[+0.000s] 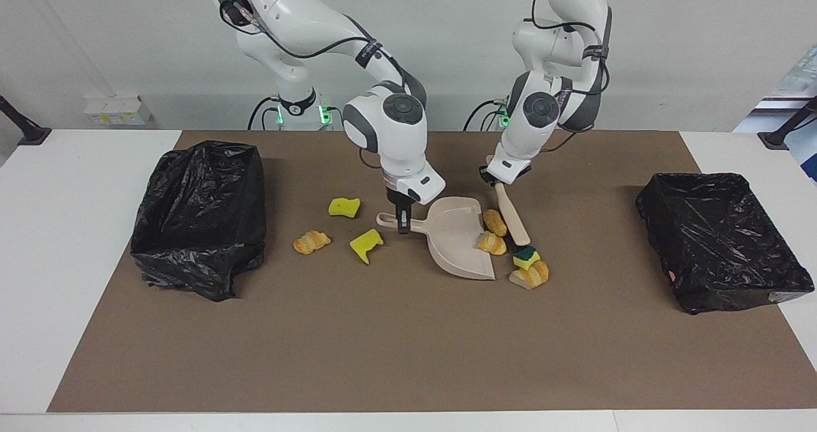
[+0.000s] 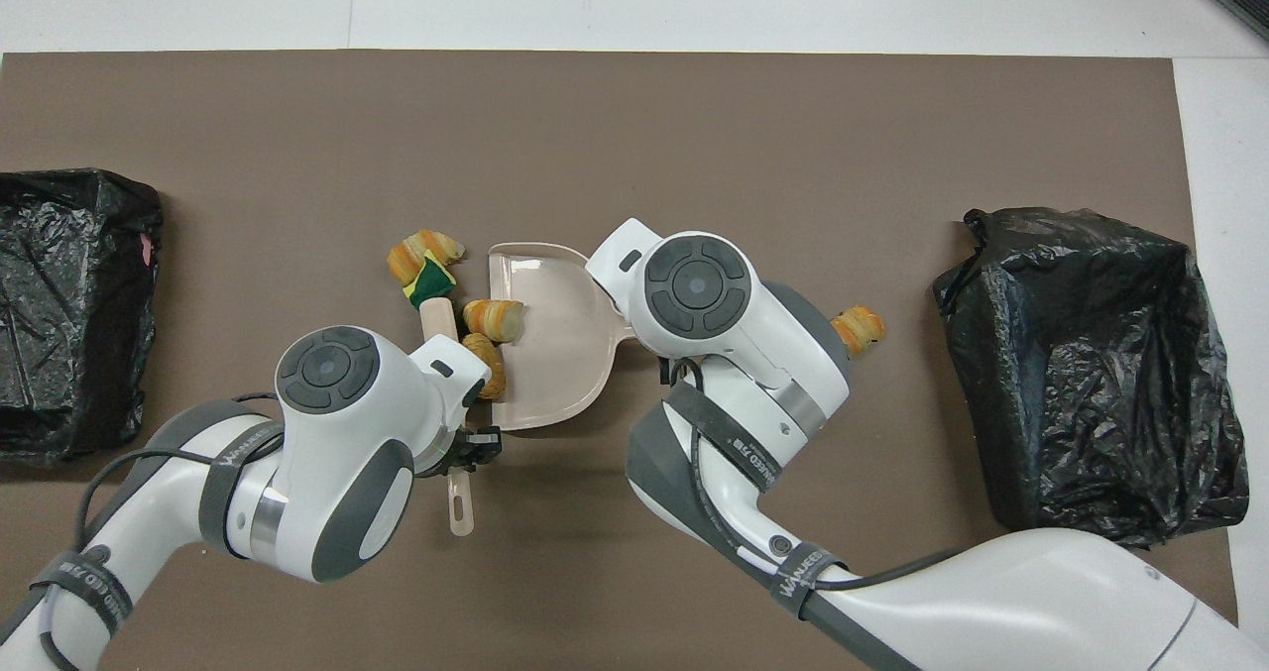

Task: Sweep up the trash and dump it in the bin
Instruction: 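Sweep the debris into the dustpan with the left gripper's brush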

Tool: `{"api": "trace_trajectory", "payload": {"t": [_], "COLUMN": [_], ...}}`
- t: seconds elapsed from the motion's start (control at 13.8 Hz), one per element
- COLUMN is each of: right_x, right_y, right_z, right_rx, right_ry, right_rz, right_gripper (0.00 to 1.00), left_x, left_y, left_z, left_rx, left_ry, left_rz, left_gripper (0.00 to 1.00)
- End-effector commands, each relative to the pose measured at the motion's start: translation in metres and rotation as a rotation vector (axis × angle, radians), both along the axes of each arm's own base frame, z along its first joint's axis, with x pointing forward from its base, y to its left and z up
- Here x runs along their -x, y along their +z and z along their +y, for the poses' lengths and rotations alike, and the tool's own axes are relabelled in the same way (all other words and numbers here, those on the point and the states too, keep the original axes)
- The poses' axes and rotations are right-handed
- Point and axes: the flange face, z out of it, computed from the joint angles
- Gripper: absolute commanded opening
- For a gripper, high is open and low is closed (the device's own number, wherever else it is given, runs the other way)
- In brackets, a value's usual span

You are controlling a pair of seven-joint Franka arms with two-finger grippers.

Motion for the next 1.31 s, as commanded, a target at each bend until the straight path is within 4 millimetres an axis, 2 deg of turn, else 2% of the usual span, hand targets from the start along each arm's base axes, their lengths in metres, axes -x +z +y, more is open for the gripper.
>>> {"api": "trace_trajectory", "payload": {"t": [0.0,0.07,0.22,0.36,0.51,0.8,0.94,1.02,1.23], "right_x": [-0.001,-0.002,-0.003,-0.002,-0.004,-0.003,-0.007,-0.006,-0.002], "right_y": [-0.011,-0.012,-0.014,-0.015,-0.015,0.007,0.009,0.011,0.012], "right_z": [0.009,0.007,0.002,0.002,-0.004,-0.008,-0.016,-0.015,-0.013], "right_rx": [-0.013,-0.011,0.001,0.015,0.028,0.067,0.073,0.073,0.083], "right_ry": [-0.020,-0.023,-0.022,-0.019,-0.027,-0.025,-0.039,-0.041,-0.065], "right_rz": [-0.019,-0.015,-0.011,-0.006,-0.001,-0.038,-0.038,-0.041,-0.039], "right_gripper": [0.00,0.00,0.00,0.00,0.00,0.00,0.00,0.00,0.00], "left_x": [0.000,-0.003,-0.010,-0.017,-0.037,-0.086,-0.109,-0.123,-0.146], "left_y": [0.012,0.023,0.031,0.043,0.056,0.053,0.054,0.053,0.052], "left_z": [-0.041,-0.055,-0.058,-0.047,-0.028,0.052,0.091,0.121,0.166], "left_rx": [0.055,0.072,0.067,0.069,0.077,0.074,0.069,0.063,0.026], "left_ry": [-0.073,-0.085,-0.089,-0.080,-0.103,-0.240,-0.311,-0.360,-0.495], "left_rz": [-0.011,-0.010,0.012,0.023,0.044,0.029,0.004,-0.014,-0.050], "left_gripper": [0.00,0.00,0.00,0.00,0.00,0.00,0.00,0.00,0.00]}}
